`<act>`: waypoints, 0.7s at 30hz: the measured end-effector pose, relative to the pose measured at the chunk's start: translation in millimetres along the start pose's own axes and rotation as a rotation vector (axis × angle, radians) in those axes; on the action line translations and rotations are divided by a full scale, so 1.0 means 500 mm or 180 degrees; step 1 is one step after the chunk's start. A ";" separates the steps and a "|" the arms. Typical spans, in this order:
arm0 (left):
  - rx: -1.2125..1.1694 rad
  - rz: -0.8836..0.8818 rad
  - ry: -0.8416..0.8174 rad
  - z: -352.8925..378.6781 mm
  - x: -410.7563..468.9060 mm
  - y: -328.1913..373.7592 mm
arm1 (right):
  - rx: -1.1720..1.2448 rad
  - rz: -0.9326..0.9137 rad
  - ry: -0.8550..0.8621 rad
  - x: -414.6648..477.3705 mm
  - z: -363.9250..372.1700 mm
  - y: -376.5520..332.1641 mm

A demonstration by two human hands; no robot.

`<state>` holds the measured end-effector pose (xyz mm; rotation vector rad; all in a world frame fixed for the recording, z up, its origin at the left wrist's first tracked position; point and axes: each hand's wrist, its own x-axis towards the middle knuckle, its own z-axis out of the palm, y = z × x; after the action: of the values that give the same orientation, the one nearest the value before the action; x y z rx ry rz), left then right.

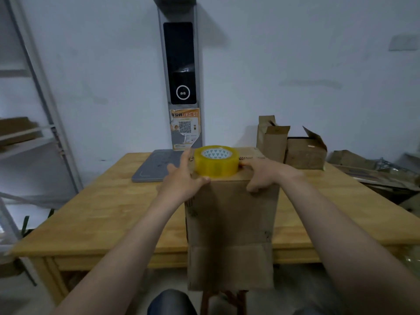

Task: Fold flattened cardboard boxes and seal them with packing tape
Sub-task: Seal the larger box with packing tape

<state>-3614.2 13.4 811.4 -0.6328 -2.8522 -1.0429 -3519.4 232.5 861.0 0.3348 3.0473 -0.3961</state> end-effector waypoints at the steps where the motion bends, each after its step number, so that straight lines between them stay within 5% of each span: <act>1: 0.0022 0.0028 0.0028 -0.002 0.005 0.005 | 0.0037 -0.0023 0.0043 0.000 0.001 0.009; 11: 0.1091 0.1129 0.0126 -0.061 0.035 0.050 | 0.0051 -0.0222 0.0561 -0.007 0.012 0.019; 21: -0.0354 0.1018 0.0436 -0.080 0.060 0.093 | 0.1688 -0.0677 0.1326 0.003 -0.009 0.011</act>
<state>-3627.7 31.5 875.9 -0.9471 -2.4825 -1.1432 -3519.9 239.3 864.0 0.1163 3.3329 -1.3091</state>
